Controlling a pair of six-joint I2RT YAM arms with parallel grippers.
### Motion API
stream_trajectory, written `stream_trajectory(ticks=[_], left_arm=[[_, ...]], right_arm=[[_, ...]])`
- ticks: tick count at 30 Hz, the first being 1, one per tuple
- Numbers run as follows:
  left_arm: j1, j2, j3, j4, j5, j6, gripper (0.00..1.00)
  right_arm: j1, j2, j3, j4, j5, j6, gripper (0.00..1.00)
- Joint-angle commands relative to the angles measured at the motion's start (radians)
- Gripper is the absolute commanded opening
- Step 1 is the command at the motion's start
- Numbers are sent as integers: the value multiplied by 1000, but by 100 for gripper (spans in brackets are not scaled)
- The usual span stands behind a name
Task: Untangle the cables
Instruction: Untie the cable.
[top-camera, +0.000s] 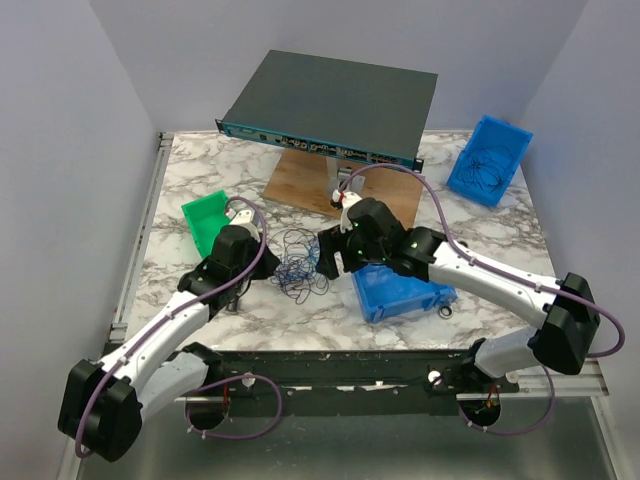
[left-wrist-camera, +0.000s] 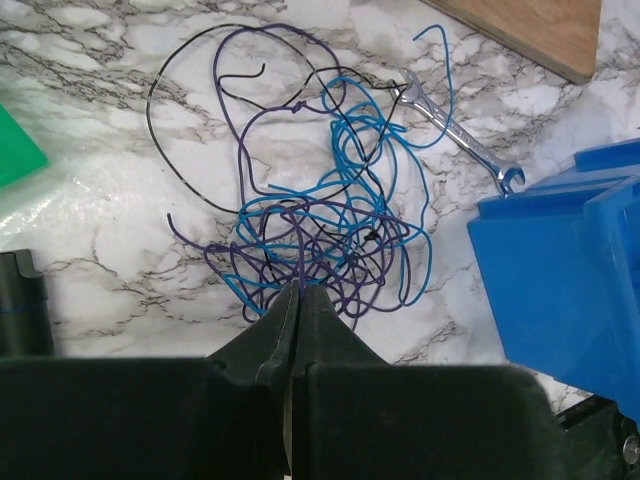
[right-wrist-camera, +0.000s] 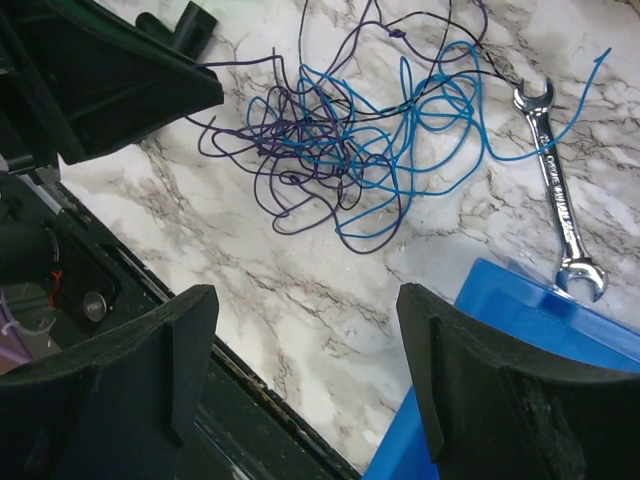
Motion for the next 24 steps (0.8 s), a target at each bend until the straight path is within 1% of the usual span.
stream_trajectory(ticks=[1,6,13,15,19,21,24], left_arm=[[4,-81,22,-36,-18,42,0],[4,-144,78,-112,70,63,0],[2,-166,204,-256,146,103,0],[2,-176,237,-296,157,122,0],[2,-183,298,-365,208,180,0],[2,-186,319,-379,280,219,0],[2,-189,347,-399,412,281,0]], right_arm=[[37,11,-48,125,58,25,79],[75,23,-99,247,86,-11,74],[112,61,-168,412,124,-35,73],[134,69,-185,469,147,-48,74],[160,79,-211,554,173,-66,83],[166,77,-229,595,172,-76,87],[171,61,-257,659,152,-100,88]])
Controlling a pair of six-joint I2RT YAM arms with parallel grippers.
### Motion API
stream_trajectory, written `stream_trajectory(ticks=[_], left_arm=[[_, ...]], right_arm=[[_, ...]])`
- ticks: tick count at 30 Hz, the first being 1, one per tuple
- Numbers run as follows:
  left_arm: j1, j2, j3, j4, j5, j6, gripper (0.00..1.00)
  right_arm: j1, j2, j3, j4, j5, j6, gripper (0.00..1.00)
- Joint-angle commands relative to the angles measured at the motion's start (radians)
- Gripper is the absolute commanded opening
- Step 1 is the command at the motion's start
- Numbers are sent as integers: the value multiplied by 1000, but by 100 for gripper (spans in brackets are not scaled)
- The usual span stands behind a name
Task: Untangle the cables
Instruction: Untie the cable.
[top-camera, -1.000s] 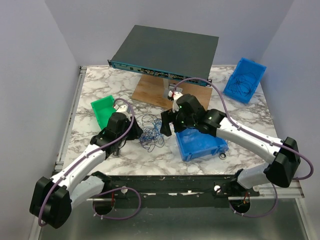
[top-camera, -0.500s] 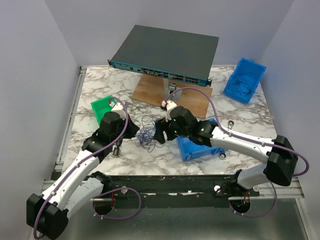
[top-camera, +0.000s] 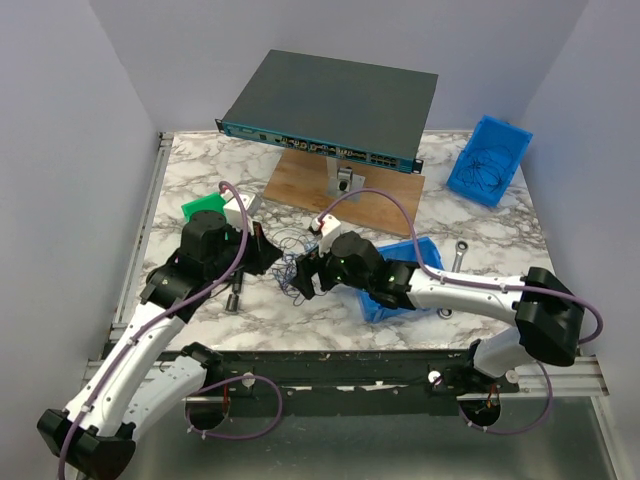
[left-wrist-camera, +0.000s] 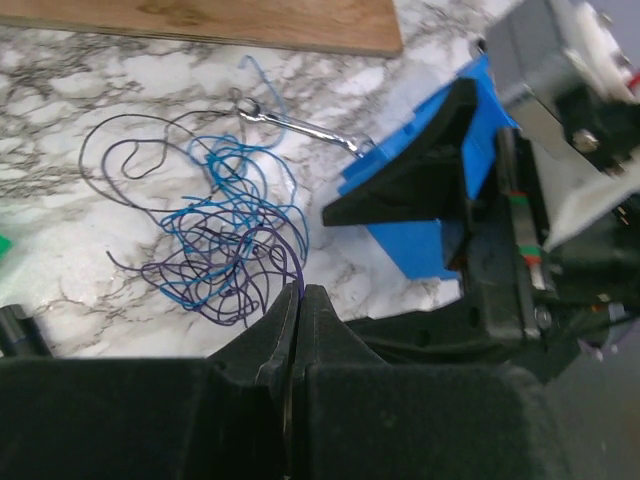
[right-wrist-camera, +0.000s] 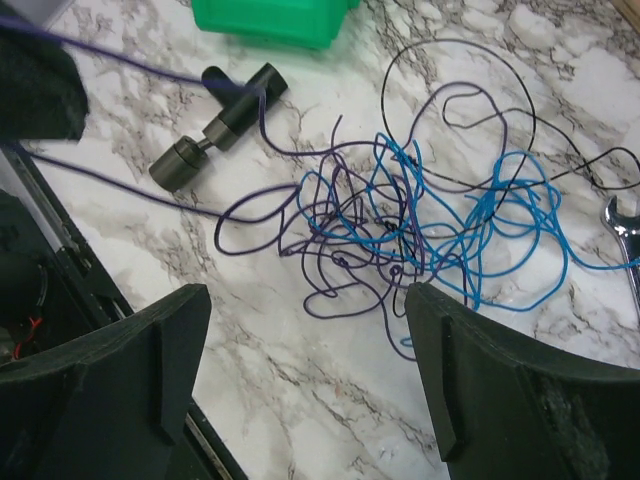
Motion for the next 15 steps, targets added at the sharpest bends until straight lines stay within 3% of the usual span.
stream_trajectory(ticks=[1,9,15], left_arm=[[1,-19,61,-88,222,131,0],[1,-49,127,-180,251,253,0],[-1,-43,155,-108,494,239,0]], right_arm=[[12,-15,-47,157,12,-58,87],[12,-103,-150,247,-24,-137,90],[13,-44,-166,430,-154,-132,94]])
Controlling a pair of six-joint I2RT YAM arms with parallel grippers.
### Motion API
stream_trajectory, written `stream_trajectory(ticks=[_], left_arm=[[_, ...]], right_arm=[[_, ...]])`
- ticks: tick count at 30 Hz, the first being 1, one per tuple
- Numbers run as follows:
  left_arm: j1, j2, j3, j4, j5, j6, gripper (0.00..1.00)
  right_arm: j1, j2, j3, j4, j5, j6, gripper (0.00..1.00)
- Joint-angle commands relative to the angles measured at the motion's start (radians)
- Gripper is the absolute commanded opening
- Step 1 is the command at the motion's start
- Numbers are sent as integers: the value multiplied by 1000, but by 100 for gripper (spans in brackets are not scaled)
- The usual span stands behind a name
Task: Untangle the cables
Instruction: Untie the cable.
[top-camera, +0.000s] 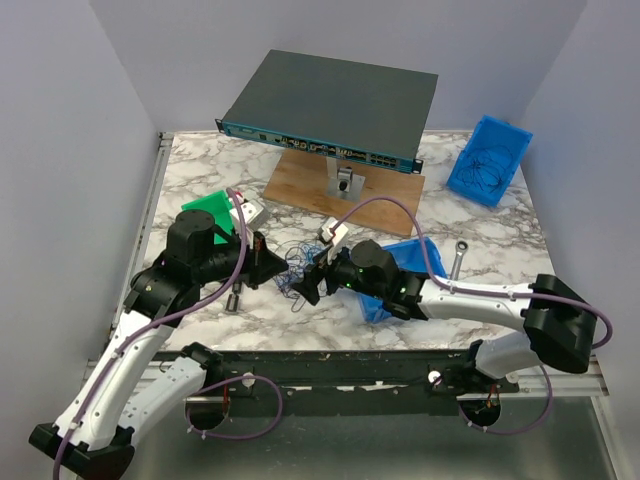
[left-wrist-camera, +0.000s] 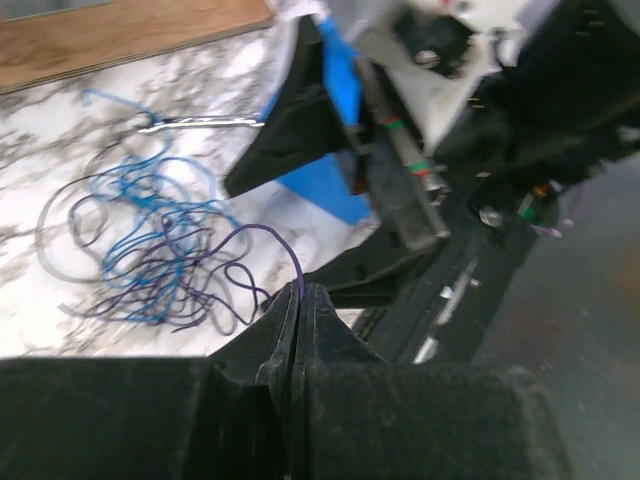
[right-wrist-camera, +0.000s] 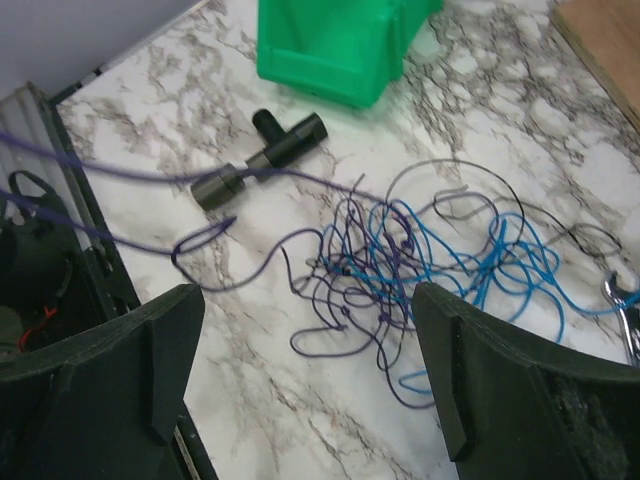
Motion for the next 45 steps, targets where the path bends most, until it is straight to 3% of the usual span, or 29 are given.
stream_trajectory(ticks=[1,6,12,19,24,27,33,38,45], left_arm=[[-3,1,49,53,263,1,0],[-6,-18,130,72,305,-37,0],[-6,-51,232,102,255,-94,0],[-5,-119,320,86,51,-59,0],[-5,-162,306,14,-239,-19,0],[-4,-169,262,-1,-283,2,0],[-5,-171,217,7,-238,15,0],[-5,-160,220,3,-187,22,0],[-5,-145,213,1,-158,29,0]], right_arm=[[8,63,14,183,-101,-4,94],[13,171,65,191,-69,43,93],[18,196,28,136,95,115,90],[17,124,-35,-1,390,264,84],[17,53,-26,-144,521,289,83],[17,-13,-34,-138,462,233,85],[17,-97,-1,-101,248,96,90],[18,-70,60,-75,51,41,90],[24,14,166,-33,-181,-26,100]])
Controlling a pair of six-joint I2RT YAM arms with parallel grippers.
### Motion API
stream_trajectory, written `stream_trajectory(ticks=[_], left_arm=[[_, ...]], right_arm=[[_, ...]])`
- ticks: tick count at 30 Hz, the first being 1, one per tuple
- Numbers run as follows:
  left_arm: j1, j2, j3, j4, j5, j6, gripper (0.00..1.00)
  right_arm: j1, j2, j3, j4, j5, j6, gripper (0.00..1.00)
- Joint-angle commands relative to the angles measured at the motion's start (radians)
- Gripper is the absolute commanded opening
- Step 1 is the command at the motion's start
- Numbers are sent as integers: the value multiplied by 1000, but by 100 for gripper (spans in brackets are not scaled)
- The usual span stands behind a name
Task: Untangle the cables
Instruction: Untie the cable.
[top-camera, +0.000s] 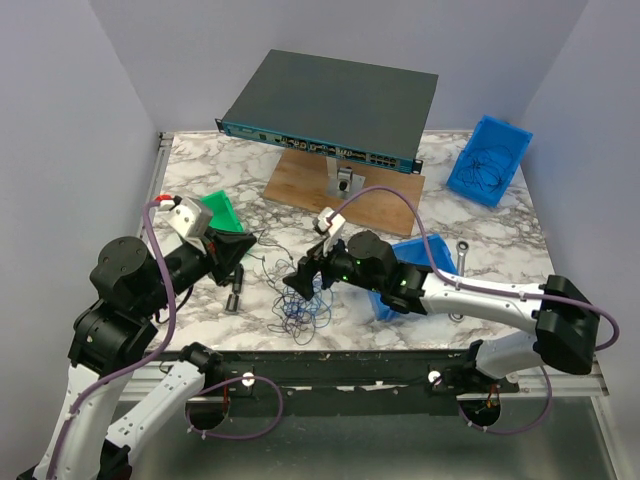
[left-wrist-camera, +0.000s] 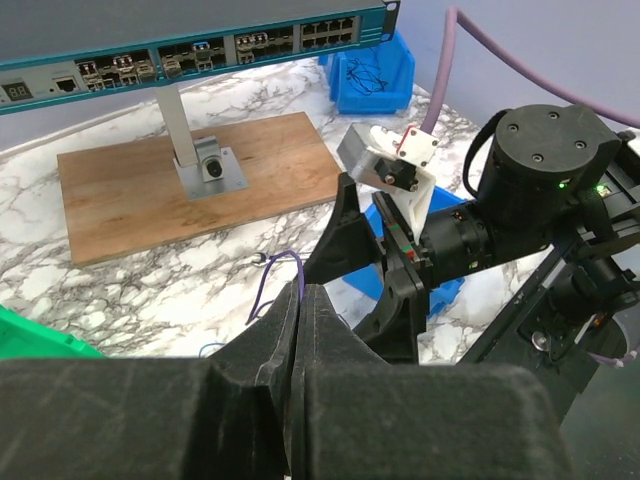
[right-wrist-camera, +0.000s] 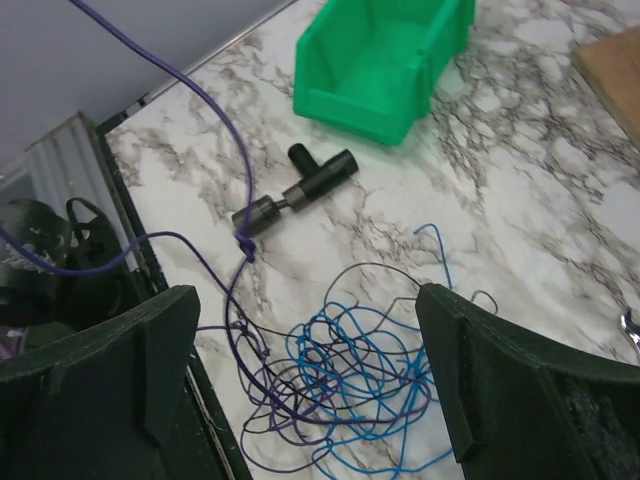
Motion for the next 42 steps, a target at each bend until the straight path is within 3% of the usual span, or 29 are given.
stream_trajectory(ticks=[1,6,17,20,32,38,42], left_arm=[[-3,20,-1,-9,35,21,0],[-3,42,-1,-10,37,18,0],[-3,64,9,10,3,-21,0],[-3,67,11,14,-10,-31,0],[-3,39,51,-35,-68,-30,0],[-3,52,40,-31,-56,-30,0],[-3,56,34,-14,-31,-44,0]], right_arm=[[14,40,80,58,-186,-74,100],[22,84,140,69,-223,-89,99],[65,98,108,134,-242,-70,82],[74,95,108,122,-231,-78,82],[76,-86,16,-24,91,-121,84],[76,-183,-43,-97,16,-127,98],[76,-176,-19,-125,-79,-118,100]])
